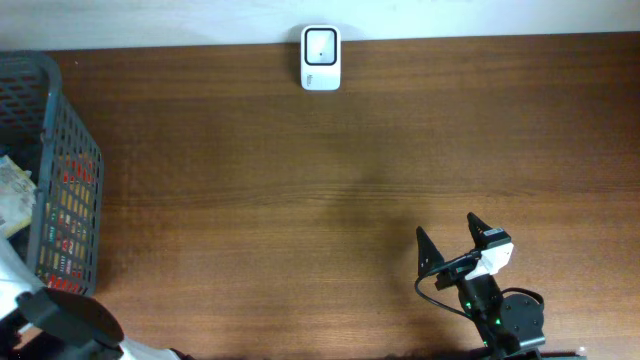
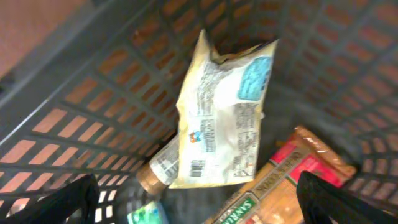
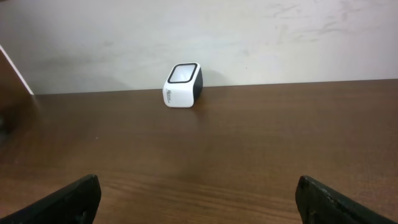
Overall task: Scan the item barcode
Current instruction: 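Reach the left gripper into the grey basket and grasp a snack bag, then place the white-and-blue snack bag on the table centre with left gripper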
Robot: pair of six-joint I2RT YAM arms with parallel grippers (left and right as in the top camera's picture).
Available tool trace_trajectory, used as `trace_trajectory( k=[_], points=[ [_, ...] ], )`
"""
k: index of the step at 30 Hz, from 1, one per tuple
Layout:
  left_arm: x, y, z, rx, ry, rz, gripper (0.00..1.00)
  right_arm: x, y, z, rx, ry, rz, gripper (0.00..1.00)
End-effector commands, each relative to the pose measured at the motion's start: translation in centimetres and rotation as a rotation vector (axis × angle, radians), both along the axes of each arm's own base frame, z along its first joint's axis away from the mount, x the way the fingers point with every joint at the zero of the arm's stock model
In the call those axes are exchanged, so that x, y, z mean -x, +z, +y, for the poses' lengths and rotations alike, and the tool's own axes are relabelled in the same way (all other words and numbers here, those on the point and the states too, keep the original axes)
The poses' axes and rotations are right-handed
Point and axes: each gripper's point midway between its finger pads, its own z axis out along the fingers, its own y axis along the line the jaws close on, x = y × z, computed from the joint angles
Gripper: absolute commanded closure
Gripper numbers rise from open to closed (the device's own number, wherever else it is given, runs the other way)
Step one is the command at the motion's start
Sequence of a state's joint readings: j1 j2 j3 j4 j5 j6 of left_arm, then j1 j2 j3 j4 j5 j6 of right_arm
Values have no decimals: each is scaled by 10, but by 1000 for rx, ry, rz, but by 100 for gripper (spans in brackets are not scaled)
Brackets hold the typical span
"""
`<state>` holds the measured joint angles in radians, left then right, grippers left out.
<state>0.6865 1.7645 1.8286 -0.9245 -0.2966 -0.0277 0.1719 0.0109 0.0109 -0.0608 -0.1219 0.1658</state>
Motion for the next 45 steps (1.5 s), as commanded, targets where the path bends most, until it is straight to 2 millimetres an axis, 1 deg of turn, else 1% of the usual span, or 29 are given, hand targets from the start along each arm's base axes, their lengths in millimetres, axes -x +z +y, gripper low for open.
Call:
trace_trajectory(
  k=[1,5,7,9,12,14,15,17,19,20,21,23,24,28,29,31,32,33,34,35,36,37,38,39,40,42,43,44,45],
  points=[
    [7,-32,18,41,42,65,1,0,-2,1,-7,4,4,1],
    [9,-79,30,61,-20,180,1,0,-2,1,-7,3,4,1],
    [8,-102,45,71,-106,182,1,0,-2,1,-7,4,4,1],
    [4,-120,48,103,-184,164,1,0,-2,1,-7,4,4,1],
    [15,-163,67,164,-153,183,1,0,-2,1,-7,4,3,1],
    [-1,-193,62,233,-217,138,1,0,-2,1,-7,4,4,1],
    [-7,-204,60,257,-239,117,1,0,-2,1,-7,4,4,1],
    [-16,-218,57,288,-268,90,0,0,-2,1,-7,4,4,2],
    [-19,-219,57,283,-271,87,8,0,-2,1,-7,4,4,1],
    [-20,-218,58,279,-271,84,21,0,-2,1,-7,4,4,1],
    [-20,-215,57,277,-273,82,50,0,-2,1,-7,4,4,1],
    [-24,-203,55,262,-270,64,72,0,-2,1,-7,4,4,1],
    [-27,-190,55,241,-273,48,75,0,-2,1,-7,4,4,1],
    [-41,-107,52,112,-289,-74,92,0,-2,1,-7,4,4,1],
    [-43,-69,48,70,-258,-160,99,0,-2,1,-7,3,4,1],
    [-47,-24,38,30,-263,-272,100,0,-2,1,-7,4,4,1],
    [-49,10,29,4,-268,-364,100,0,-2,1,-7,4,4,1],
    [-51,53,13,-8,-287,-494,100,0,-2,1,-7,4,4,1],
    [-51,81,-1,-9,-310,-579,100,0,-2,1,-7,4,4,1],
    [-48,116,-27,12,-364,-679,100,0,-2,1,-7,4,4,1],
    [-48,138,-51,35,-417,-742,100,0,-2,1,-7,4,4,1],
    [-49,162,-88,57,-532,-796,100,0,-2,1,-7,4,4,1],
    [-51,175,-122,92,-638,-822,100,0,-2,1,-7,4,4,1],
    [-53,179,-152,131,-720,-824,100,0,-2,1,-7,4,4,2],
    [-61,170,-196,186,-855,-773,100,0,-2,1,-7,4,4,1],
    [-77,131,-271,247,-1093,-614,100,0,-2,1,-7,4,4,1],
    [-85,98,-320,278,-1269,-490,100,0,-2,1,-7,4,4,1],
    [-86,77,-347,283,-1383,-410,100,0,-2,1,-7,4,4,1],
    [-87,41,-384,296,-1530,-281,100,0,-2,1,-7,4,4,1]
  ],
)
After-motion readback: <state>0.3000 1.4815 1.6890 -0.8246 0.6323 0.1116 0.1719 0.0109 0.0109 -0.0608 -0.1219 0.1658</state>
